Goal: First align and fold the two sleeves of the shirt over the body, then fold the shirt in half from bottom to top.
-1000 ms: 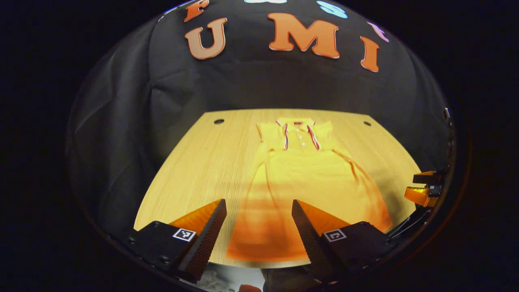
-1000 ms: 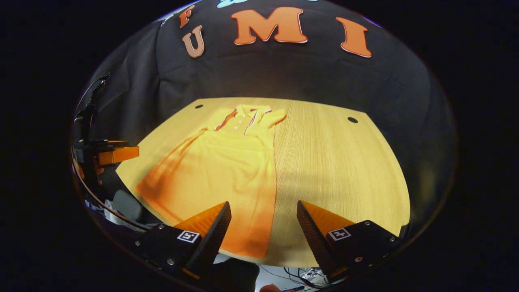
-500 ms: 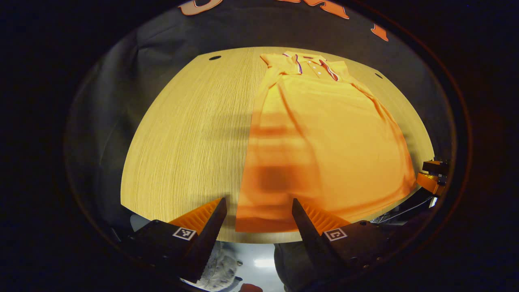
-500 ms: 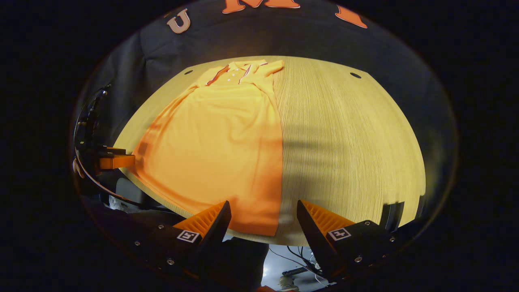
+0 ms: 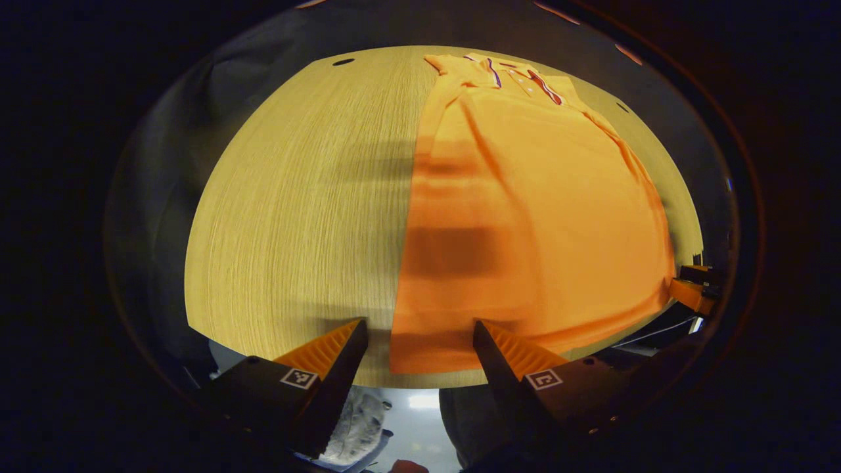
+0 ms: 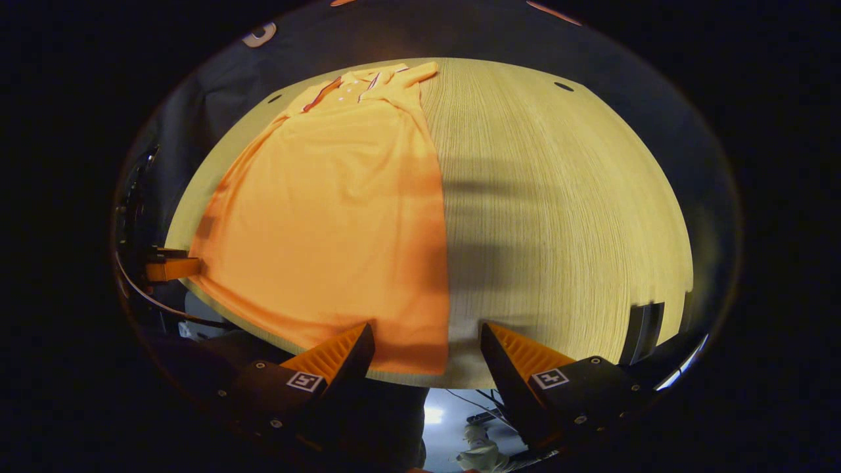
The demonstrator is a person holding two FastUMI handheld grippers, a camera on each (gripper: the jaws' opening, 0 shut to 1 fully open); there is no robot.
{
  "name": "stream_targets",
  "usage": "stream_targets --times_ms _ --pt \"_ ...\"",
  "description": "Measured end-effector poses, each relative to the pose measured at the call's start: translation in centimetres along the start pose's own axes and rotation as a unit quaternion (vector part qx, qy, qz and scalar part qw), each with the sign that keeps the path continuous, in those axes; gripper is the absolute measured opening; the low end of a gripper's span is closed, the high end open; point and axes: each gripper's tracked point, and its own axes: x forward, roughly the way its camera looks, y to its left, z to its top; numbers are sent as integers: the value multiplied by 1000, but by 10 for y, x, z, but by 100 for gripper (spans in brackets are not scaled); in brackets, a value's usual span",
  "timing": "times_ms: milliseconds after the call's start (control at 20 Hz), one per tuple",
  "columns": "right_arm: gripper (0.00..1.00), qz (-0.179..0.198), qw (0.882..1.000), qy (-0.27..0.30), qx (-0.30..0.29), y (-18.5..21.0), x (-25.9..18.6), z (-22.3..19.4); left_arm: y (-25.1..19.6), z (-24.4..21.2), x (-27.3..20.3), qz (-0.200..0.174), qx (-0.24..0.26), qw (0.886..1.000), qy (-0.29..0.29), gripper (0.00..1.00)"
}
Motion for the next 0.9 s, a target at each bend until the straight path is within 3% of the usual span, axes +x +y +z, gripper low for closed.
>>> stream_targets --times_ms 350,400,450,550,600,650,700,750,800,900 --pt "98 -4 995 64 -83 15 3 -4 -3 5 3 2 -2 999 38 99" --pt "94 -1 994 66 -86 17 4 -4 -3 4 2 1 0 999 38 100" --pt "82 0 994 68 -88 19 3 0 -3 5 3 2 0 999 42 99" --pt "70 2 995 67 -76 18 6 6 -8 7 4 1 -7 999 48 93" --pt "46 2 997 64 -52 17 8 9 -13 8 4 0 -5 999 46 86" --pt "36 6 998 64 -23 17 9 12 -18 10 3 -3 5 999 46 59" --pt "19 15 998 65 -2 18 9 13 -24 12 3 -5 13 999 42 39" --pt "17 22 997 63 23 17 10 15 -25 11 3 0 20 999 44 18" --pt "8 34 996 58 53 20 12 16 -27 9 1 -4 30 999 43 10" --pt "1 60 992 59 97 25 13 16 -31 10 -5 -18 18 999 35 6"
